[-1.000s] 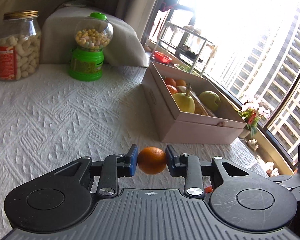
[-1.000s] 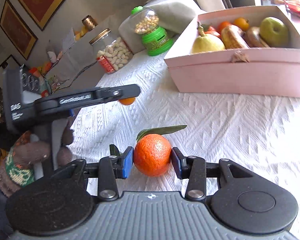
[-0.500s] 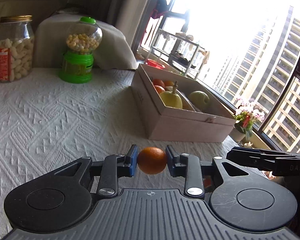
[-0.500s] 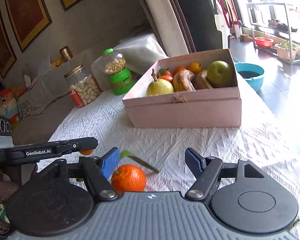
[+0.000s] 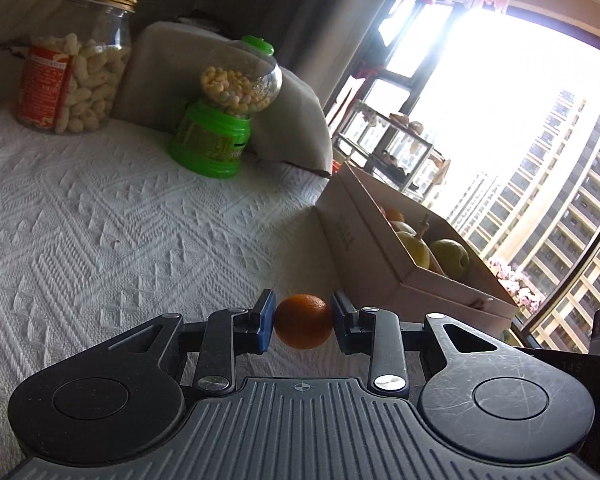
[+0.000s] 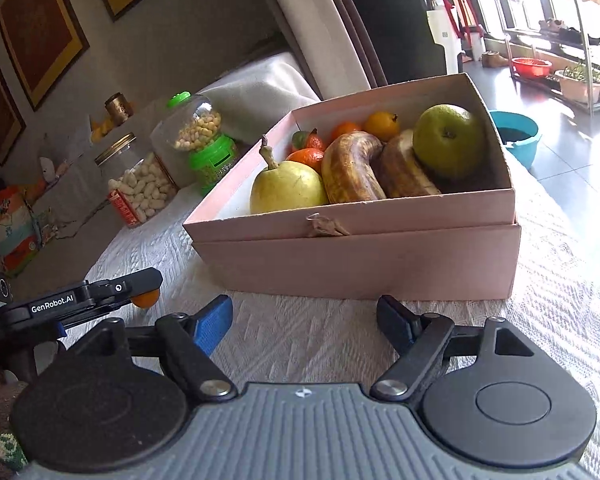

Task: Organize fruits
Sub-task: 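Grasp the leafy tangerine with the right gripper while the left holds the small tangerine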

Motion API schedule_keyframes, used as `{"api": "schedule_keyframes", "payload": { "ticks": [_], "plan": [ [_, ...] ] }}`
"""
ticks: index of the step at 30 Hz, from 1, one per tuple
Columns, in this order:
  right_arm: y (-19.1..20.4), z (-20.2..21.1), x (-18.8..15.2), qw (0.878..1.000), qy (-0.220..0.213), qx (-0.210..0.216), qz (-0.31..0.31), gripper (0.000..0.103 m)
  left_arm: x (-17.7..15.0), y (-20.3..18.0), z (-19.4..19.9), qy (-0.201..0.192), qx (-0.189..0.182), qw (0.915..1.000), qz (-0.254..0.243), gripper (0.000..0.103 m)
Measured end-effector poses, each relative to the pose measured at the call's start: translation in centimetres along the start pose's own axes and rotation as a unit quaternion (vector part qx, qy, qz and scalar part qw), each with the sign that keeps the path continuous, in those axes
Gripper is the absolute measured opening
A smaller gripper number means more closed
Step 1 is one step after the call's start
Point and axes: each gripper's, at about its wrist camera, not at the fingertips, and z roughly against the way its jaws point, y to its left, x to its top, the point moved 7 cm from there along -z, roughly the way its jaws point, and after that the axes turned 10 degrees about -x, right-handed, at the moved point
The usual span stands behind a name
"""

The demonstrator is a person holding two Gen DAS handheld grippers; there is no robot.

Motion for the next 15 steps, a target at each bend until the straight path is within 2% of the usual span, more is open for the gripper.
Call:
{"api": "schedule_keyframes", "payload": {
  "ticks": [4,7,10,15],
  "plan": [
    [-0.2,-0.1,0.1,1.0,0.006,0.027,-0.008,0.093,-0.2,-1.1,-0.1,0.008,0.013,0.9992,-0.037,0.034],
    [-0.4,-0.2,0.3,0.998,0.01,0.053,-0.019,0.101,-0.7,-1.9,0.1,0.016,0.018,0.9986,-0.046,0.034],
    [-0.4,-0.3,0.3,0.997,0.013,0.067,-0.031,0.103,-2.0,-3.5,0.8,0.041,-0.002,0.9987,-0.031,0.034],
    [-0.7,-0.2,0.3,0.996,0.012,0.075,-0.047,0.103,-5.1,-5.7,1.6,0.098,0.03,0.9923,-0.069,0.035]
  ]
}}
